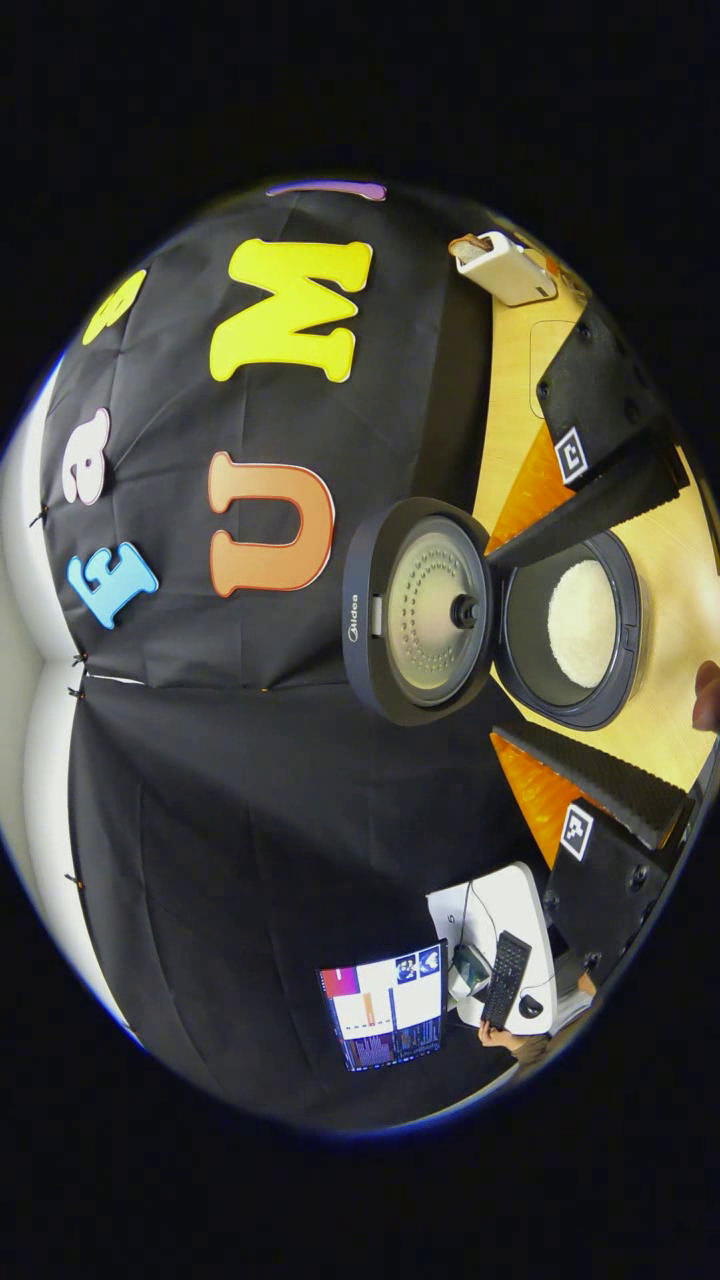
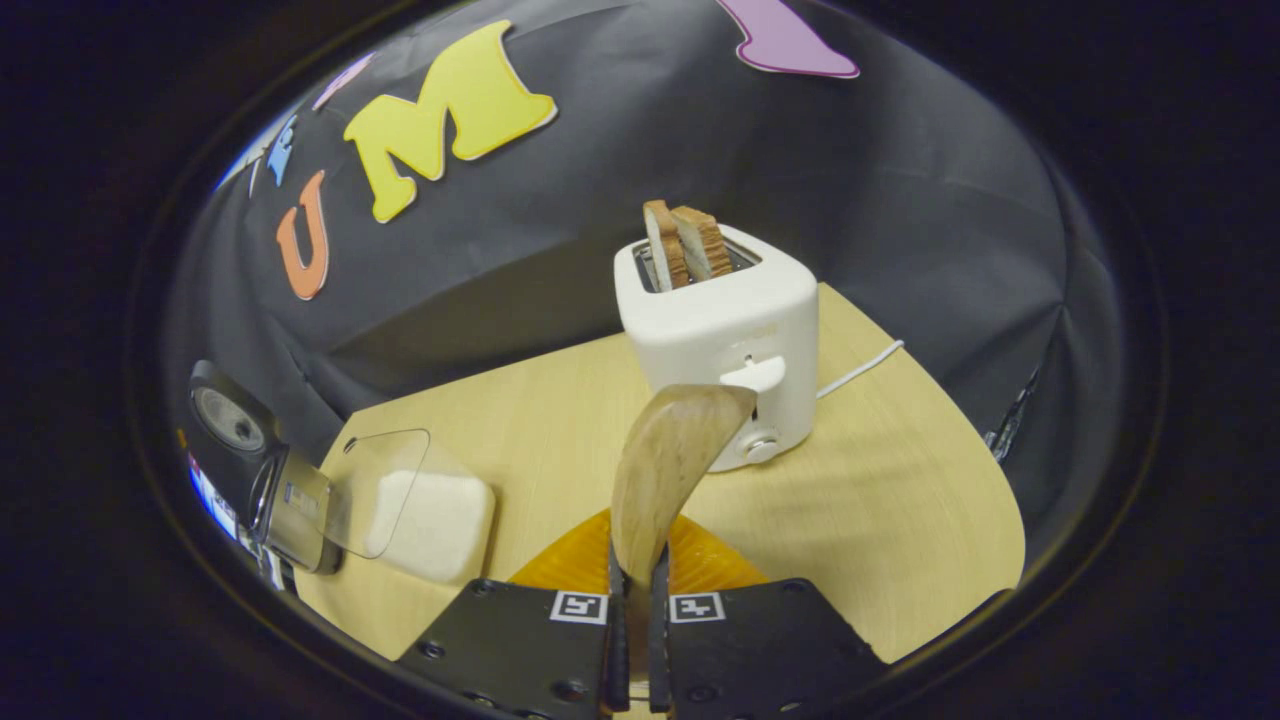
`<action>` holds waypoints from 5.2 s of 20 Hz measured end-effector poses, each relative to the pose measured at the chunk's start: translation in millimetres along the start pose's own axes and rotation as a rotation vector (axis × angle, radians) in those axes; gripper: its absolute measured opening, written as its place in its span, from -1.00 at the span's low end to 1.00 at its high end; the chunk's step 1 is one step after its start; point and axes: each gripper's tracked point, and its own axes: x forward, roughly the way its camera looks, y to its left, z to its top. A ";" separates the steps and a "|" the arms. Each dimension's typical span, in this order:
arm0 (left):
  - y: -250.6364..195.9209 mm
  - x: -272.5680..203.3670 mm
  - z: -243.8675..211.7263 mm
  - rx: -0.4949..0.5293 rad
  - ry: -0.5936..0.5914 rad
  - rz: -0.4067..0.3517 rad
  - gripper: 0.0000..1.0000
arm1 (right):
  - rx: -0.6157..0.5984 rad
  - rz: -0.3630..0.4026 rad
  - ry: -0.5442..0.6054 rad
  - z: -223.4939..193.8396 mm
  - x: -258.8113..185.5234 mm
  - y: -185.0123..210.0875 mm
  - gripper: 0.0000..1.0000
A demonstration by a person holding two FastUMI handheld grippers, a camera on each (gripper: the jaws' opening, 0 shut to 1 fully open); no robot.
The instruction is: Close the left gripper, press the button to open the rice cooker; take a wooden spoon from the chopstick holder with the right hand, scoop a spoonful of rice and pour it into the rice cooker, then put the wooden spoon back into the chopstick holder.
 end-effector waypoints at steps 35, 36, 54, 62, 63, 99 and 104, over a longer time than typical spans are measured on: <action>75.1 -18.3 -27.4 0.018 -0.031 -0.047 0.99 | -0.252 0.075 -0.150 45.1 25.7 255.2 -0.84; 77.7 -16.6 -27.6 0.026 -0.029 -0.052 0.99 | -0.277 0.060 -0.137 35.5 38.5 257.4 -0.85; 93.7 17.0 -35.0 -0.001 0.012 -0.087 1.00 | -0.330 -0.038 -0.011 -39.6 90.8 288.3 -0.84; 107.9 17.1 -35.5 -0.003 0.014 -0.074 0.99 | 0.028 0.093 0.095 -53.4 93.4 328.6 -0.84; 109.3 16.7 -36.1 -0.001 0.016 -0.072 0.99 | 0.052 0.100 0.104 -53.5 92.9 330.5 -0.84; 71.4 -50.9 3.6 0.004 -0.103 -0.089 0.99 | 0.486 0.468 0.031 58.5 -24.3 373.5 -0.99; 95.1 -66.7 -10.9 -0.011 -0.106 -0.059 0.99 | 0.373 0.543 0.063 51.7 -37.4 447.2 -0.99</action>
